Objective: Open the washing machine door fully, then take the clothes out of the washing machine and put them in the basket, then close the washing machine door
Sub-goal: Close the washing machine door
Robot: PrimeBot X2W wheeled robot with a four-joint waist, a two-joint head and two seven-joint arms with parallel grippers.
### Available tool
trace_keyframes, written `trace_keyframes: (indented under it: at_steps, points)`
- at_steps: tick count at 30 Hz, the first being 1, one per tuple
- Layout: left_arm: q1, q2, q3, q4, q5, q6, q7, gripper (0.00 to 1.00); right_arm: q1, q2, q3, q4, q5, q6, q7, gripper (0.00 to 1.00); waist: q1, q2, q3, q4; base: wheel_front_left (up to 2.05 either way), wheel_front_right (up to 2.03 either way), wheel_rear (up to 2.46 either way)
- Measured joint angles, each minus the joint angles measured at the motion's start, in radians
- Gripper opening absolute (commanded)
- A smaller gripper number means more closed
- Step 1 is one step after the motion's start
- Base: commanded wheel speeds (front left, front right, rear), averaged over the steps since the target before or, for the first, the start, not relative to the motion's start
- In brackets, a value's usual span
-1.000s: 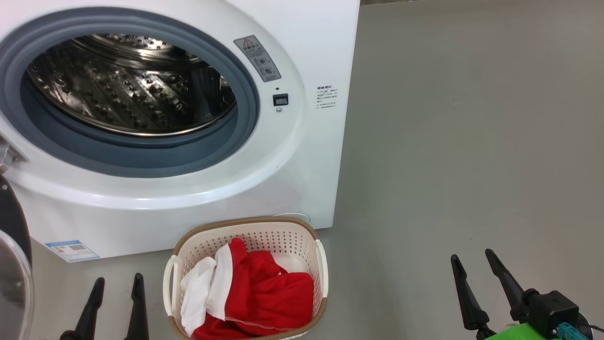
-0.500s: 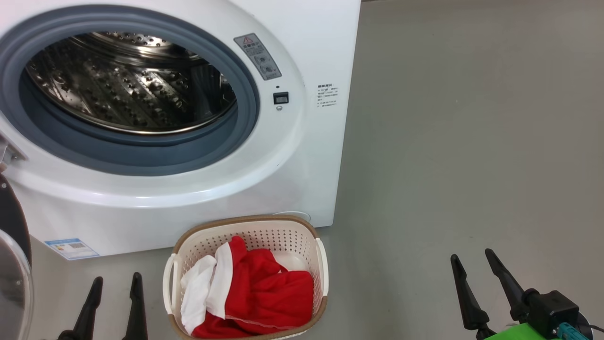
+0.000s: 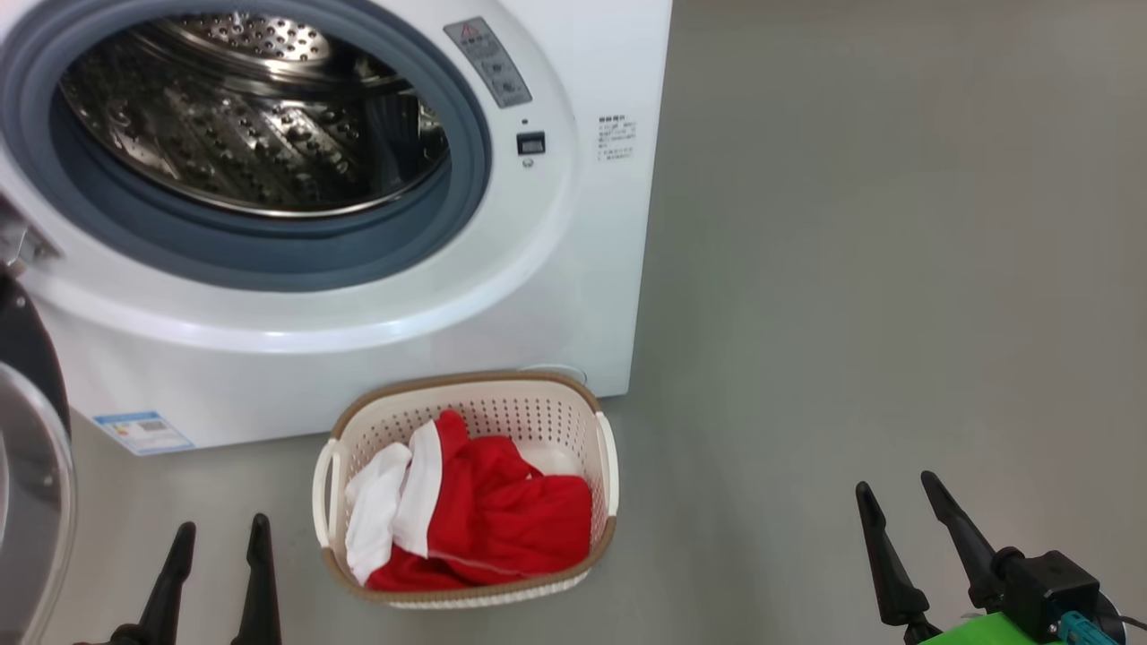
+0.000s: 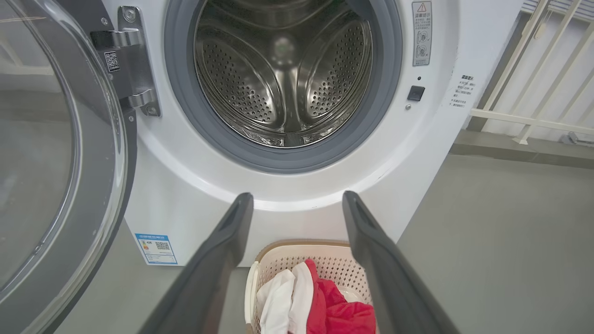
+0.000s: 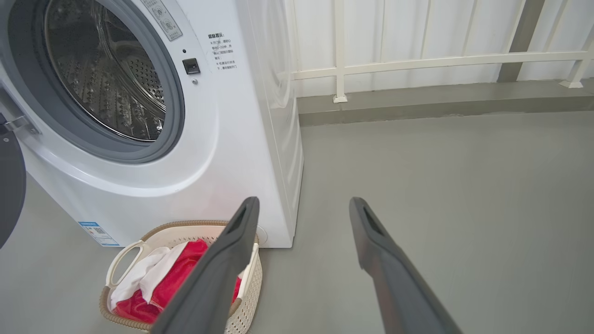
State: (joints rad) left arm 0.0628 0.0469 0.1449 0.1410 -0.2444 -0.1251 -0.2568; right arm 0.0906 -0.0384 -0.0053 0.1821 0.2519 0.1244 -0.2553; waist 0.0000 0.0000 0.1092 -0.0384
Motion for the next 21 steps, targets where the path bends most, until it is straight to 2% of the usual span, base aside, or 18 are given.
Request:
trace_keyframes:
  at_steps: [8, 21]
  points:
    - [0.0, -0.002, 0.002, -0.01, 0.0, 0.0, 0.0, 1.0, 0.0, 0.0, 0.0, 0.0, 0.0, 0.0, 0.0, 1.0, 0.0, 0.0, 0.009, -0.003, -0.91, 0.91, 0.0]
    - [-0.001, -0.002, 0.003, -0.003, 0.0, 0.0, 0.0, 1.0, -0.004, 0.0, 0.0, 0.0, -0.001, 0.0, 0.0, 1.0, 0.0, 0.0, 0.014, -0.001, -0.04, 0.04, 0.0]
